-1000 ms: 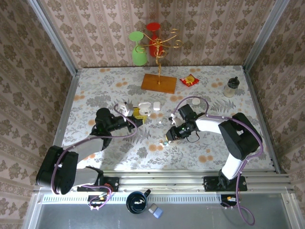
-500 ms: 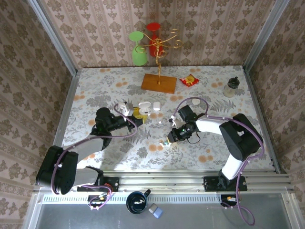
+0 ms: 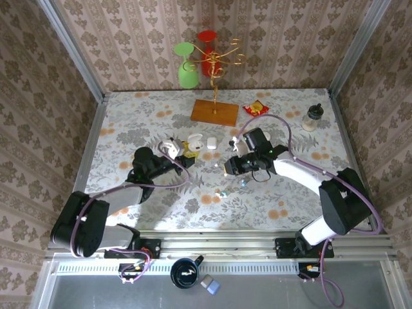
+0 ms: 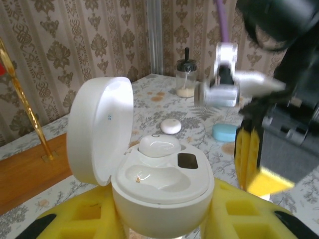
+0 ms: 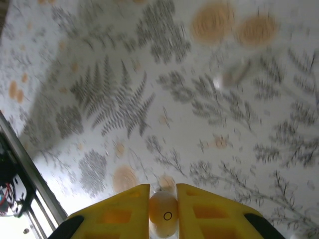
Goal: Insert wireless bluetooth earbuds into charging case
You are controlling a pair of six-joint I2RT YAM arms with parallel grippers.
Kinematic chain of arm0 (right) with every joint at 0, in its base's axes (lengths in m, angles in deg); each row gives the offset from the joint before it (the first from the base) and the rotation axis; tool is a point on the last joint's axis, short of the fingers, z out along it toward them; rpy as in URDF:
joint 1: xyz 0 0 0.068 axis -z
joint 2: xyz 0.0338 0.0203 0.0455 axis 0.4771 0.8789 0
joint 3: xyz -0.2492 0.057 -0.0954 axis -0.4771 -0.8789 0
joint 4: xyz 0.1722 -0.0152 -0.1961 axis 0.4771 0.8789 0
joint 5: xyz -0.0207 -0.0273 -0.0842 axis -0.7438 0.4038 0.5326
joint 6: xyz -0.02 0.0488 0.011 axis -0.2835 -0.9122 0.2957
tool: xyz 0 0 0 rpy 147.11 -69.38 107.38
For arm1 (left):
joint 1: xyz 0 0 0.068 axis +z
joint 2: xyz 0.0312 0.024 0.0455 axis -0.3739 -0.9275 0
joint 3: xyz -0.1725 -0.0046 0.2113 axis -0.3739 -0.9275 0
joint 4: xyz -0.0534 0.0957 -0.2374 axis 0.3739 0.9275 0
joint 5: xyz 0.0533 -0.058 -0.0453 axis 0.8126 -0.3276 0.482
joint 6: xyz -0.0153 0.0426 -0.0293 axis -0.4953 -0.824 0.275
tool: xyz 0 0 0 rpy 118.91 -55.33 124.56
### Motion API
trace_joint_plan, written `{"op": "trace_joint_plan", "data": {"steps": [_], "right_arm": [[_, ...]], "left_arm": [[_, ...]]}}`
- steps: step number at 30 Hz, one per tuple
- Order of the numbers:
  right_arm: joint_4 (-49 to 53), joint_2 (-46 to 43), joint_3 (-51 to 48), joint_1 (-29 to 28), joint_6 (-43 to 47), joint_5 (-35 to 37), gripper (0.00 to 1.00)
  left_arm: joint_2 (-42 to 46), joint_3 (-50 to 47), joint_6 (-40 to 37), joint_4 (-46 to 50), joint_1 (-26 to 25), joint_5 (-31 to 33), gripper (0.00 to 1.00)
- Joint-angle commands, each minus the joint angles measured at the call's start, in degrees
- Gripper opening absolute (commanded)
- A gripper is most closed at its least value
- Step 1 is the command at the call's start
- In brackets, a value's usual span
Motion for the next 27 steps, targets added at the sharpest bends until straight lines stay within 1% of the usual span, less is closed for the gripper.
{"op": "trace_joint_plan", "data": {"steps": [1,7,14,27], "right_arm": [[1.22,-2.55,3.71,-0.97,-0.44,2.93,0.20],[2.31,-2.19,9.69,-2.00,0.38,3.21,0.21],[3.25,0.24,14.67,-4.02,1.07,2.78,0.21],[3.31,5.99,20.09,-7.12,1.99,3.50,0.20]], "left_arm": [[-2.39,-0.04,-1.92,-3.10,-2.08,2.30,0.24],[-6.10,0.53,-1.31,-4.93,-4.46,3.09,0.24],[-9.92,0.57,0.06,-8.03,-6.23,3.19,0.24],[-10.81,1.24,1.01,-9.04,-7.23,2.38,0.24]]}}
